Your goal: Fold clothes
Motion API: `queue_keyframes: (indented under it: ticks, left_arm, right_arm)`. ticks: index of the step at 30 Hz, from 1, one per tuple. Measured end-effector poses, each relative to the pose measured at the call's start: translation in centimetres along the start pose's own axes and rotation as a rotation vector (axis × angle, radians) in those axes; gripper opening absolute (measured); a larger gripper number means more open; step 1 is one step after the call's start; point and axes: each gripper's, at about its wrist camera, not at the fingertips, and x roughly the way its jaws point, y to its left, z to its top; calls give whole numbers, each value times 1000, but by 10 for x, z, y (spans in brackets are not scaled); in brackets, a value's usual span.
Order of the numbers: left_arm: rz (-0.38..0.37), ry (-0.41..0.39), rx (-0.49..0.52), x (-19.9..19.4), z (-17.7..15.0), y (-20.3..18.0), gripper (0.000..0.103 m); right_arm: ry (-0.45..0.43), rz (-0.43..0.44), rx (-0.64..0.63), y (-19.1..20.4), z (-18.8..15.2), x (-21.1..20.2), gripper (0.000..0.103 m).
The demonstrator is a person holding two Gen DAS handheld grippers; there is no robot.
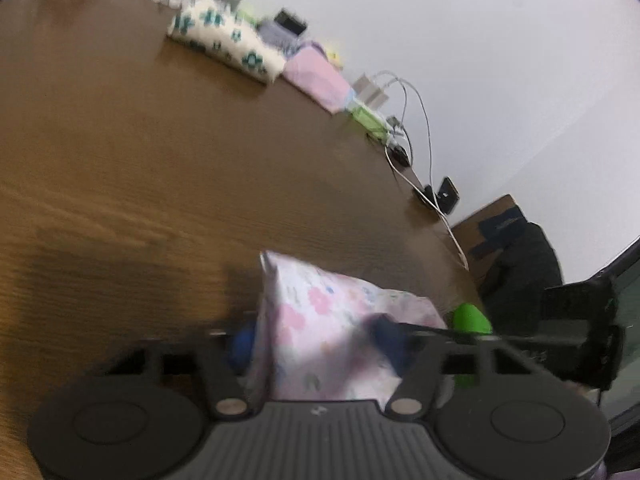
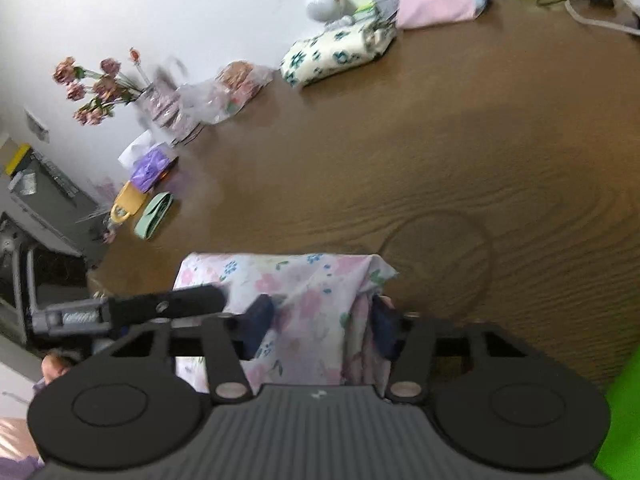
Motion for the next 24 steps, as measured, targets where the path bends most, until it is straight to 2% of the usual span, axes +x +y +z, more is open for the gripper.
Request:
queue_keyframes:
  ticks: [1, 2, 5, 6, 7, 8, 9, 10, 12, 14, 15, 16, 17, 18, 19, 21, 24]
  left_arm:
    - [-15, 12, -19, 2, 0, 2, 30]
    - [-23, 21, -23, 1, -1, 2, 21]
    - [-25, 31, -12, -4, -6, 0, 21]
    - [-13, 22, -15, -7, -7, 1, 32]
    - [12, 7, 4, -11, -9, -1, 39]
    - [46, -13, 39, -17, -11, -6, 59]
    - [81, -33, 74, -23, -14, -10, 69]
    - [116, -53, 109, -29, -16, -15, 71]
    - [123, -45, 107, -31, -19, -17, 71]
    - [114, -25, 92, -28, -20, -16, 64]
    - [109, -19, 91, -25, -21, -15, 55]
    - [99, -13, 86, -22, -21, -14, 50]
    - [84, -11, 74, -19, -21, -12, 37]
    - [66, -13, 59, -16, -21, -10, 28]
    - [49, -15, 44, -13, -21, -8, 27]
    - [13, -30, 5, -14, -21, -2, 17]
    - [-43, -68, -5, -26, -14, -6, 15]
  right_arm:
    - [9, 11, 8, -1, -2, 1, 31]
    - [19, 22, 13, -1, -5, 2, 28]
    - [32, 34, 30, 0, -9, -1, 27]
    - [30, 32, 38, -1, -10, -4, 35]
    - [19, 17, 41, -1, -10, -9, 50]
    - [13, -9, 26, 1, -10, -13, 58]
    - [8, -31, 9, 2, -10, -17, 68]
    - [3, -42, -7, 5, -10, -20, 75]
    - [7, -52, -23, 8, -14, -22, 75]
    - [14, -47, -38, 10, -17, -19, 71]
    - [15, -45, -47, 11, -18, -17, 70]
    - [16, -44, -56, 13, -19, -16, 59]
    - [18, -36, -54, 14, -20, -14, 52]
    - [20, -20, -42, 13, -20, -11, 37]
    - [22, -5, -30, 12, -21, -8, 27]
    - [23, 26, -4, 9, -22, -5, 21]
    - [11, 73, 42, 6, -18, -12, 16]
